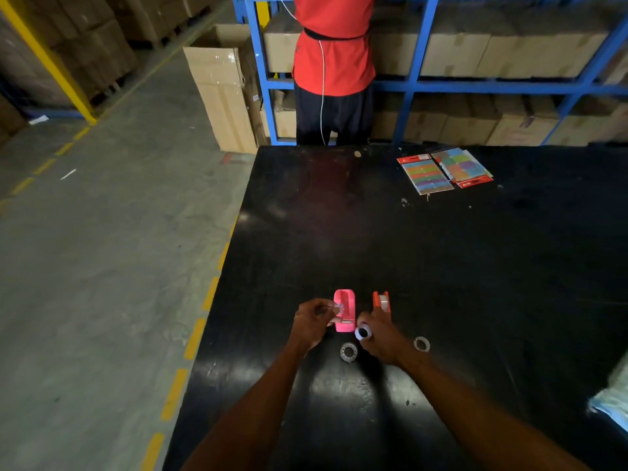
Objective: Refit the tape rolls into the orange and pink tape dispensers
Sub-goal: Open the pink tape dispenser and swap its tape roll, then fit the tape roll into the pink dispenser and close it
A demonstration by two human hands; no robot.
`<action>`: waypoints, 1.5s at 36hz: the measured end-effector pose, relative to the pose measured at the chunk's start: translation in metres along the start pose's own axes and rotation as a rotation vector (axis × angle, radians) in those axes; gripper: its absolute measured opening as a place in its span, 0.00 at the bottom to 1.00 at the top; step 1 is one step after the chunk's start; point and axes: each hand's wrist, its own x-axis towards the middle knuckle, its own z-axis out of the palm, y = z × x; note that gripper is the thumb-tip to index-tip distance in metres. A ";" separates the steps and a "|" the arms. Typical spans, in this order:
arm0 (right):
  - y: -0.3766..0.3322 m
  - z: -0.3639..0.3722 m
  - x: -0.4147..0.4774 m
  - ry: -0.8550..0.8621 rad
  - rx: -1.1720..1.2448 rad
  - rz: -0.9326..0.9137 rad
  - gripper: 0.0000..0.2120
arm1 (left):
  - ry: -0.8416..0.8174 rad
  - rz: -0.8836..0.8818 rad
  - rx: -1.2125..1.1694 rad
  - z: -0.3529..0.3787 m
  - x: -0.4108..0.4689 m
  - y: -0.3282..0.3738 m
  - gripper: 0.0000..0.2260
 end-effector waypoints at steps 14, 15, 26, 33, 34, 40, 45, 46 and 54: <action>0.017 0.030 -0.014 -0.022 -0.166 0.125 0.13 | 0.004 -0.082 -0.032 0.001 0.013 -0.010 0.04; 0.019 0.031 -0.014 -0.017 -0.164 0.124 0.11 | 0.008 -0.086 -0.032 0.001 0.013 -0.011 0.04; 0.001 0.036 -0.011 0.026 -0.290 0.095 0.22 | 0.015 -0.136 -0.006 -0.002 0.013 -0.015 0.07; -0.007 0.060 0.001 -0.025 -0.275 0.053 0.44 | 0.014 -0.137 0.019 -0.007 0.009 -0.010 0.03; -0.008 0.062 0.001 -0.031 -0.268 0.052 0.46 | 0.019 -0.137 0.024 -0.009 0.008 -0.009 0.04; -0.014 0.063 0.002 0.016 -0.330 0.043 0.23 | 0.039 -0.147 0.070 -0.018 0.000 -0.007 0.03; -0.013 0.052 0.001 0.094 0.017 0.060 0.18 | 0.021 -0.170 0.089 -0.022 -0.006 -0.006 0.04; -0.014 0.047 0.001 0.114 0.149 0.061 0.17 | 0.019 -0.171 0.084 -0.021 -0.007 -0.005 0.04; -0.016 0.012 0.001 0.164 0.466 0.017 0.18 | -0.074 -0.150 0.087 -0.007 -0.020 0.011 0.04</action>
